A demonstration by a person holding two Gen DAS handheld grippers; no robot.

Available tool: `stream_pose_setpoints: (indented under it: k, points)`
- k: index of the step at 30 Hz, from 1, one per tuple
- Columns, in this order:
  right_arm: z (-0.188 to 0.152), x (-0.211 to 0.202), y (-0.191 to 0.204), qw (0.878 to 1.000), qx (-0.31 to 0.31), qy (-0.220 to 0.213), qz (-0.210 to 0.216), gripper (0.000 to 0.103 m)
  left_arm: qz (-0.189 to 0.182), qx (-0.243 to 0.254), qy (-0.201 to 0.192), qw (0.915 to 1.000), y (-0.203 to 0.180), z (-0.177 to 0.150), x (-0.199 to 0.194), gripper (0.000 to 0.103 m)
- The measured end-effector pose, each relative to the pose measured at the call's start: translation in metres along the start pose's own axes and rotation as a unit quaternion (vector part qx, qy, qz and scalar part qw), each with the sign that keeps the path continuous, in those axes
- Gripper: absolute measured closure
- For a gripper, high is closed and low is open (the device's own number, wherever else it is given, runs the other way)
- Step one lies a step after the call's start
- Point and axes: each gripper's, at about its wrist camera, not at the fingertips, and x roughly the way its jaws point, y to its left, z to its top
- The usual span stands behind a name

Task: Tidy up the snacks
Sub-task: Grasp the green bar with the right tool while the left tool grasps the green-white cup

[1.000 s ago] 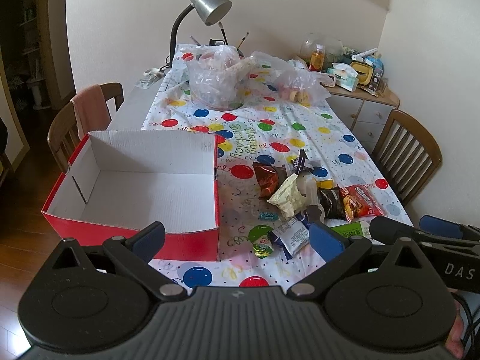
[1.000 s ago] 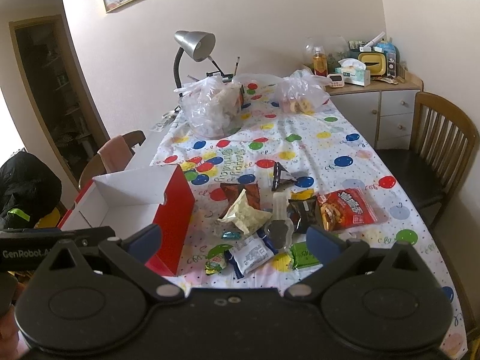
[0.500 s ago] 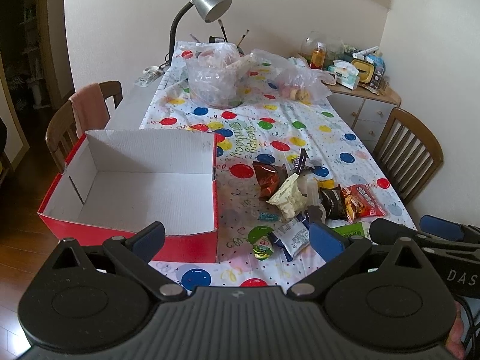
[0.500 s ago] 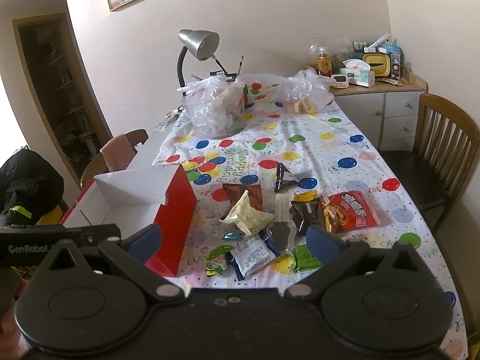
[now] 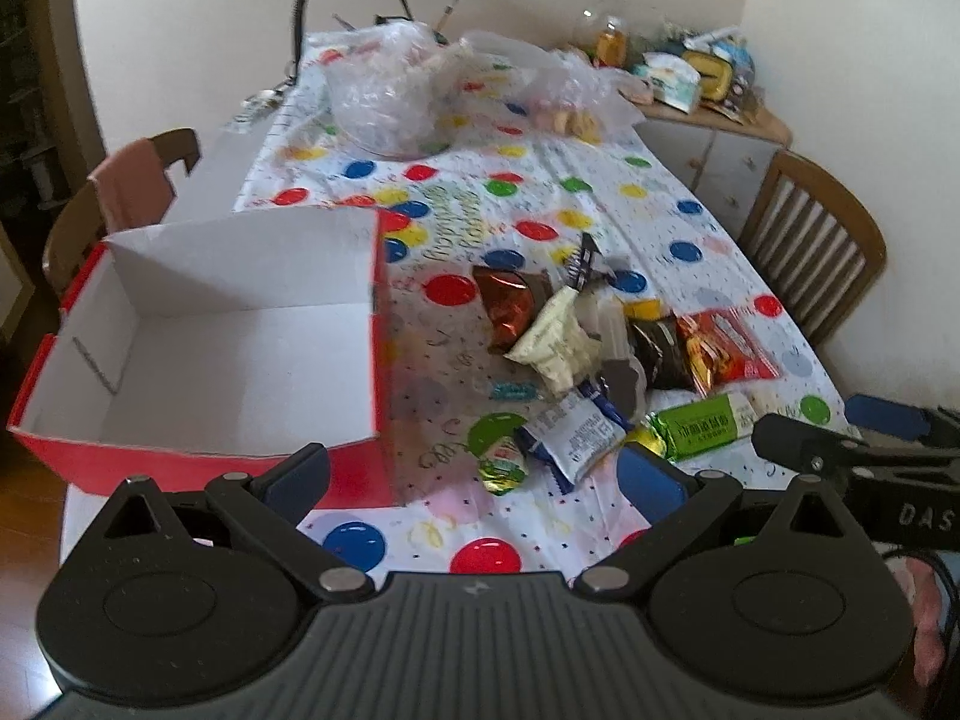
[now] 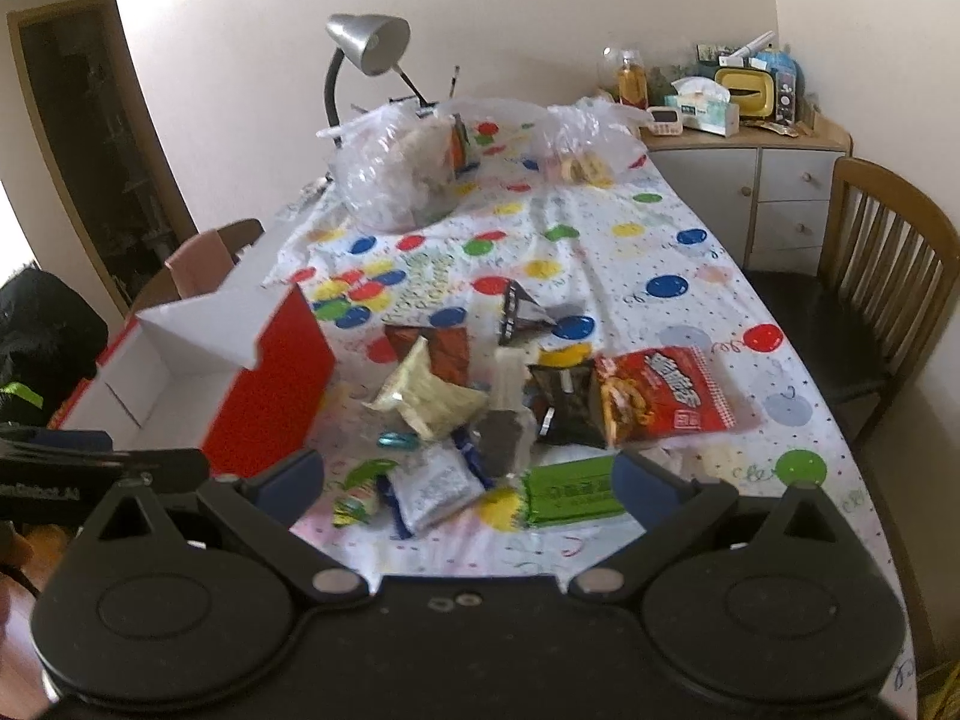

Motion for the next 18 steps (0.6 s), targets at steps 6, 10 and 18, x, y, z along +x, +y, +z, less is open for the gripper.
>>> stream_pose_setpoints:
  k: [6,10,18]
  points:
    - [-0.004,0.029,-0.023,0.999,-0.033,0.025,-0.009,0.001,-0.002,0.026,0.016,0.9995,-0.016,0.001,0.031,0.006]
    - [-0.005,0.049,-0.034,0.995,-0.084,0.046,0.011,0.002,-0.007,0.041,0.029,0.9987,-0.026,-0.001,0.052,0.01]
    - [-0.006,0.088,-0.052,0.974,-0.195,0.095,0.068,0.004,-0.009,0.046,0.063,0.9969,-0.032,-0.005,0.089,0.035]
